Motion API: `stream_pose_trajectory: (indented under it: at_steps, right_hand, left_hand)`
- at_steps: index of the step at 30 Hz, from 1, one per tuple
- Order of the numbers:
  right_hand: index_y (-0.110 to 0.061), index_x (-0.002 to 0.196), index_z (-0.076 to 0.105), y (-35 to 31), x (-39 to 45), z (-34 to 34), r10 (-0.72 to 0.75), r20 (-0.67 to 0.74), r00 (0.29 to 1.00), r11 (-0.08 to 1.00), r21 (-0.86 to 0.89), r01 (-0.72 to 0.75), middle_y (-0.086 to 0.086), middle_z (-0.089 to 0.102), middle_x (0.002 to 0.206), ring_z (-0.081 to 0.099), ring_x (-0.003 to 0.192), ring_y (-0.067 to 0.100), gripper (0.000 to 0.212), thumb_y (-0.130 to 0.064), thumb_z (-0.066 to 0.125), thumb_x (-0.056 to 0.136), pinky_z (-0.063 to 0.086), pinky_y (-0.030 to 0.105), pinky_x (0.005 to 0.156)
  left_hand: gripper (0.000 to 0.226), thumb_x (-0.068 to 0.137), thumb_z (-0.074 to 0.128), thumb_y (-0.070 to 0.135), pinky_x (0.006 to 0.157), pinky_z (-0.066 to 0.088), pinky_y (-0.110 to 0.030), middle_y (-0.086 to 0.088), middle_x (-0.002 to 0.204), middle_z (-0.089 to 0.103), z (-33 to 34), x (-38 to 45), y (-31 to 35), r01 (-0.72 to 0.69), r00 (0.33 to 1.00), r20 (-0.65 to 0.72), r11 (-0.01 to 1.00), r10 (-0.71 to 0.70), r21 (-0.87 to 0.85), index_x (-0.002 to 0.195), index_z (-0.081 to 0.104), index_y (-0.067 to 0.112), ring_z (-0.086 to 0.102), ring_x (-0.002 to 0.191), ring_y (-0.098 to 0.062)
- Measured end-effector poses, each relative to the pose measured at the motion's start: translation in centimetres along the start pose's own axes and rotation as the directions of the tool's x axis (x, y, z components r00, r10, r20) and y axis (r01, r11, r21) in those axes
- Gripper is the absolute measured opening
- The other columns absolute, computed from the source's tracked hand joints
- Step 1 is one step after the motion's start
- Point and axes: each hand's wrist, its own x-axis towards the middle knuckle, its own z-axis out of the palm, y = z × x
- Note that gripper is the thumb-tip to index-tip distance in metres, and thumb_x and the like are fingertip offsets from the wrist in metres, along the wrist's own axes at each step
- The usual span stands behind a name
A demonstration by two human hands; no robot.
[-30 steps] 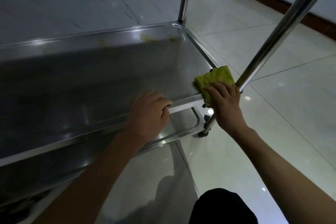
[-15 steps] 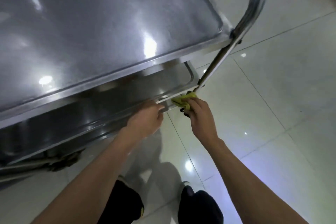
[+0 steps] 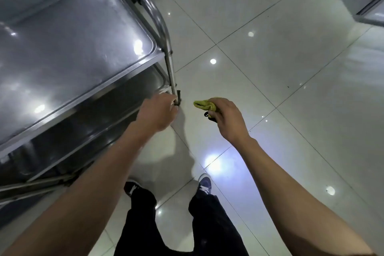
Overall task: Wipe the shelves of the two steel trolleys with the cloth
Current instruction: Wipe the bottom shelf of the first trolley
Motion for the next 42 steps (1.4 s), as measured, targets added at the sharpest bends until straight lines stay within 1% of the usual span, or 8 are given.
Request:
stream_pose_trajectory:
  at_steps: [2, 5, 12, 19, 24, 35, 40, 42]
  right_hand:
    - [-0.009, 0.124, 0.064, 0.0, -0.6, -3.8, -0.006, -0.019, 1.000, 1.000, 0.011, 0.006, 0.005, 0.060, 0.117, 0.055, 0.106, 0.029, 0.029, 0.000, 0.055, 0.098, 0.057, 0.021, 0.080]
    - [-0.011, 0.119, 0.065, 0.0, -0.5, -8.9, -0.040, -0.048, 0.998, 0.999, -0.036, 0.038, 0.004, 0.063, 0.109, 0.056, 0.101, 0.024, 0.027, -0.001, 0.058, 0.096, 0.046, 0.005, 0.074]
    - [-0.020, 0.111, 0.065, 0.2, 2.7, -16.3, -0.053, -0.081, 0.995, 0.996, -0.069, 0.048, -0.005, 0.063, 0.103, 0.057, 0.100, 0.022, 0.022, -0.007, 0.058, 0.095, 0.055, 0.044, 0.082]
    - [-0.026, 0.110, 0.064, 0.4, 12.0, -20.3, -0.088, -0.079, 0.993, 0.988, -0.136, 0.077, -0.014, 0.063, 0.103, 0.058, 0.099, 0.016, 0.024, -0.010, 0.060, 0.093, 0.053, 0.045, 0.083]
    - [-0.031, 0.109, 0.065, 0.6, 20.1, -23.7, -0.066, -0.044, 0.997, 0.995, -0.078, 0.063, -0.015, 0.062, 0.103, 0.063, 0.097, 0.016, 0.027, -0.010, 0.059, 0.093, 0.058, 0.035, 0.077]
    - [-0.029, 0.114, 0.065, 2.7, 36.8, -27.6, -0.062, 0.040, 0.997, 0.996, 0.070, 0.059, -0.009, 0.065, 0.113, 0.065, 0.105, 0.012, 0.030, -0.009, 0.057, 0.094, 0.058, 0.039, 0.088]
    - [-0.043, 0.106, 0.062, 3.9, 47.3, -29.3, -0.162, 0.093, 0.982, 0.985, 0.078, 0.155, -0.024, 0.061, 0.107, 0.062, 0.100, 0.002, 0.038, -0.009, 0.058, 0.091, 0.054, 0.016, 0.078]
    - [-0.034, 0.115, 0.064, 4.0, 51.7, -29.8, -0.176, 0.139, 0.975, 0.983, 0.082, 0.166, -0.019, 0.062, 0.112, 0.062, 0.104, 0.009, 0.034, -0.008, 0.059, 0.092, 0.057, 0.030, 0.086]
  left_hand:
    - [0.018, 0.094, 0.042, 0.029, 0.086, 0.049, -0.044, -0.004, 0.111, 0.062, -1.6, 0.3, 3.3, 0.028, 0.999, 0.021, 1.000, -0.028, 0.004, 0.097, 0.057, 0.019, 0.060, 0.106, -0.031]
    - [0.040, 0.098, 0.045, 0.032, 0.107, 0.043, -0.045, 0.001, 0.142, 0.056, -3.8, 1.1, 7.2, 0.025, 1.000, 0.012, 0.998, -0.025, -0.060, 0.136, 0.057, 0.025, 0.054, 0.127, -0.024]
    - [0.047, 0.102, 0.046, 0.038, 0.113, 0.037, -0.044, 0.002, 0.151, 0.048, -7.1, 5.1, 12.9, -0.059, 0.997, -0.048, 0.998, 0.057, -0.028, 0.147, 0.047, 0.025, 0.045, 0.136, -0.022]
    - [0.053, 0.104, 0.044, 0.039, 0.113, 0.033, -0.044, -0.001, 0.157, 0.040, -9.3, 14.0, 14.5, -0.063, 0.990, -0.127, 0.996, 0.055, -0.057, 0.154, 0.036, 0.021, 0.034, 0.143, -0.022]
    - [0.052, 0.104, 0.042, 0.040, 0.112, 0.033, -0.042, 0.001, 0.156, 0.040, -11.9, 21.8, 15.0, -0.016, 0.992, -0.126, 0.993, 0.001, -0.119, 0.153, 0.036, 0.023, 0.035, 0.143, -0.022]
    - [0.053, 0.103, 0.042, 0.042, 0.110, 0.037, -0.043, 0.001, 0.156, 0.041, -17.6, 35.0, 14.4, 0.078, 0.988, -0.121, 0.991, -0.091, -0.108, 0.153, 0.036, 0.024, 0.038, 0.141, -0.023]
    - [0.055, 0.104, 0.042, 0.042, 0.113, 0.034, -0.045, 0.001, 0.159, 0.036, -20.7, 43.4, 14.5, 0.159, 0.975, -0.142, 0.983, -0.171, -0.092, 0.155, 0.032, 0.023, 0.033, 0.144, -0.022]
    - [0.055, 0.104, 0.042, 0.043, 0.113, 0.034, -0.046, 0.002, 0.159, 0.037, -22.1, 46.2, 14.1, 0.215, 0.964, -0.142, 0.973, -0.226, -0.088, 0.155, 0.032, 0.024, 0.034, 0.144, -0.022]
